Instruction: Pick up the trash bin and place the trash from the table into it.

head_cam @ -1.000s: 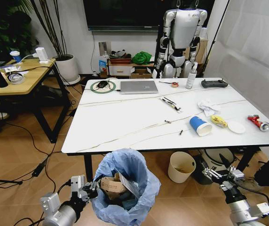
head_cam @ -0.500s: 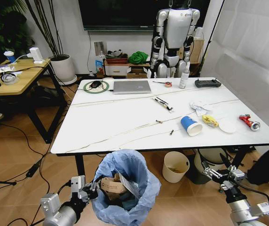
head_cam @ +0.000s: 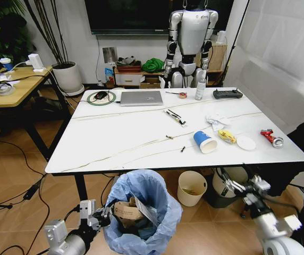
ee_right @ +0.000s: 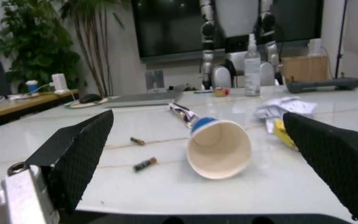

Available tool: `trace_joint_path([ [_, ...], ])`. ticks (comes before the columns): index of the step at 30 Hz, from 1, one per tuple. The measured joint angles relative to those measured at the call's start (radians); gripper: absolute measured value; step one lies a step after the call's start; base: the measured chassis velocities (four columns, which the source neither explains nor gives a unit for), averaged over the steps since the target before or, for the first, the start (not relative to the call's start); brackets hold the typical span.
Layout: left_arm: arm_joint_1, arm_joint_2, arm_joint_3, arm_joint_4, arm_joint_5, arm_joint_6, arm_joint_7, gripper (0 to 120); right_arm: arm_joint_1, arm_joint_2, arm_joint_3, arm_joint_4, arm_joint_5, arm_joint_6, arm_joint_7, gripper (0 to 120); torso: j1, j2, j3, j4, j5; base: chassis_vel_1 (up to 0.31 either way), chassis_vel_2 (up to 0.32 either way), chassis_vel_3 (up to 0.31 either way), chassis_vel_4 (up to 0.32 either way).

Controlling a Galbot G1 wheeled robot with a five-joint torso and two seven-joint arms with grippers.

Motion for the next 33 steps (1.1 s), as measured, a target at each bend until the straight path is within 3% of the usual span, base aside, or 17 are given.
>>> trace_joint_path([
  [8, 0.018, 0.033, -0.025, 0.009, -0.025, 0.004, 0.003, 0, 0.072, -0.163, -0.095, 0.031, 0.023, -0.046, 0.118, 100, 0.000, 0.000, 0.000, -0.0006, -0.0001, 0.000, 0.000, 0.000, 0.000],
  [14, 0.063, 0.014, -0.073, 0.010, -0.013, 0.003, 0.016, 0, 0.233, -0.272, -0.215, 0.039, 0.139, -0.126, 0.225, 100, 0.000, 0.000, 0.000, -0.0003, 0.0001, 0.000, 0.000, 0.000, 0.000],
  [28, 0.127, -0.049, -0.166, -0.014, 0.019, -0.007, 0.038, 0, 0.555, -0.284, -0.553, -0.081, 0.162, -0.192, 0.328, 100, 0.000, 0.000, 0.000, -0.0002, -0.0002, 0.000, 0.000, 0.000, 0.000],
  [33, 0.135, -0.057, -0.177, -0.018, 0.020, -0.007, 0.038, 0, 0.588, -0.258, -0.617, -0.133, 0.123, -0.207, 0.340, 100, 0.000, 0.000, 0.000, -0.0001, -0.0002, 0.000, 0.000, 0.000, 0.000],
])
